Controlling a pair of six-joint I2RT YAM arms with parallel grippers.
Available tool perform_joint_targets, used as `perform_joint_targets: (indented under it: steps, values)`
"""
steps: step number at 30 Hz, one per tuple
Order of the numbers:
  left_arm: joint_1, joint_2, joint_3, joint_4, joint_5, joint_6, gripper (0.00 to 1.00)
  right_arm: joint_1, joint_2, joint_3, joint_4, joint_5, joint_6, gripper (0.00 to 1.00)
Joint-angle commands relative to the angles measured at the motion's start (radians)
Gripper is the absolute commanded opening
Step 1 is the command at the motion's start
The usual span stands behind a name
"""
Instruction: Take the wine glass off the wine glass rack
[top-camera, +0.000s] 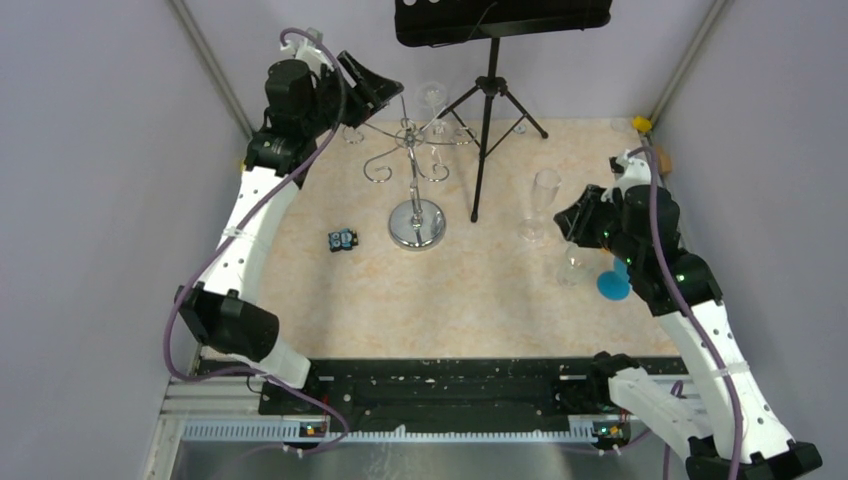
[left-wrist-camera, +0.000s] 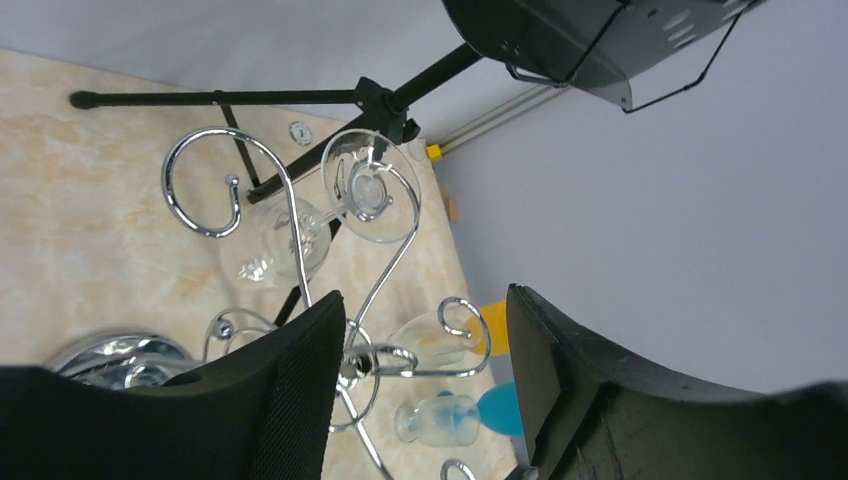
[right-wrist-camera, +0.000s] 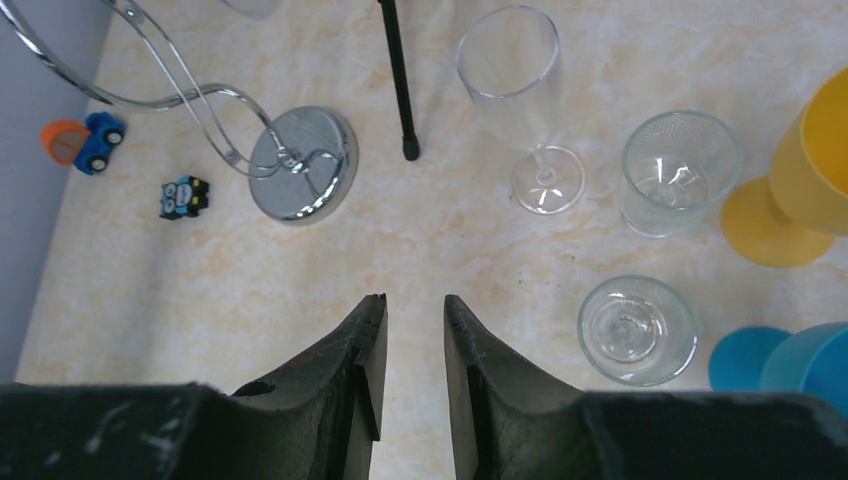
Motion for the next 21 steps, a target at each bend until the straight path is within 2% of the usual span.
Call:
perform_joint_targets:
  steps: [1,7,16,21]
  values:
    - [0.002,0.043,-0.019,0.188,0.000,-0.178,0.62,-0.004,-0.059,-0.008,0.084,-0.051,0.058,0.28]
    - [-0.003,0.121,0.003,0.205,-0.015,-0.248,0.54,-0.005,-0.084,-0.048,0.095,-0.085,0.076,0.27]
    - [-0.024,0.247,0.132,0.129,-0.019,-0.232,0.48,-0.005,-0.097,-0.084,0.115,-0.106,0.096,0.23]
    - [-0.027,0.282,0.147,0.121,-0.017,-0.251,0.42,-0.005,-0.095,-0.086,0.106,-0.096,0.095,0.22]
